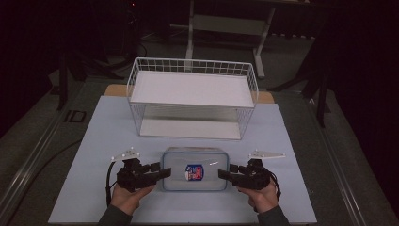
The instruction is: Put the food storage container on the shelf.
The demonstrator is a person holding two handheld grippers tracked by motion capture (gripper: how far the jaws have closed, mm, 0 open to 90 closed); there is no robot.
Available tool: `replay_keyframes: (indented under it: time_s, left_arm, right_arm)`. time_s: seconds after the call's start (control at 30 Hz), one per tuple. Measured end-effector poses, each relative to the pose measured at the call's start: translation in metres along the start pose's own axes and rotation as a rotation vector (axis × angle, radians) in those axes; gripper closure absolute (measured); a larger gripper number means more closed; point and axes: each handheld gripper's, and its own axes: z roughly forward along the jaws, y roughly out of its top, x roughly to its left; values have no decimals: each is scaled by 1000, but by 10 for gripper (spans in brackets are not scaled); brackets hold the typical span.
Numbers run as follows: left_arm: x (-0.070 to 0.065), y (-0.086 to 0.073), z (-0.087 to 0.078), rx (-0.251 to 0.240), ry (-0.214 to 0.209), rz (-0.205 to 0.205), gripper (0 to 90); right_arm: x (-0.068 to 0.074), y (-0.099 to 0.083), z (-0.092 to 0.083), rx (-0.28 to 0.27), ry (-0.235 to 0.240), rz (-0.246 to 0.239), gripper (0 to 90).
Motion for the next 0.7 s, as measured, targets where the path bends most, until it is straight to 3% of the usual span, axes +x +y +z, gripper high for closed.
replay_keyframes:
  time_s: [0.17, 0.27, 0.7]
  left_arm:
    - [-2, 6, -5, -15, 2, 20, 485]
    - [-6, 15, -11, -32, 0, 44, 486]
    - [-16, 50, -24, -74, -2, 103, 488]
  right_arm:
    - [5, 6, -2, -25, -1, -12, 480]
    - [11, 16, -6, -60, 1, -41, 481]
    - [22, 45, -18, -120, -3, -87, 482]
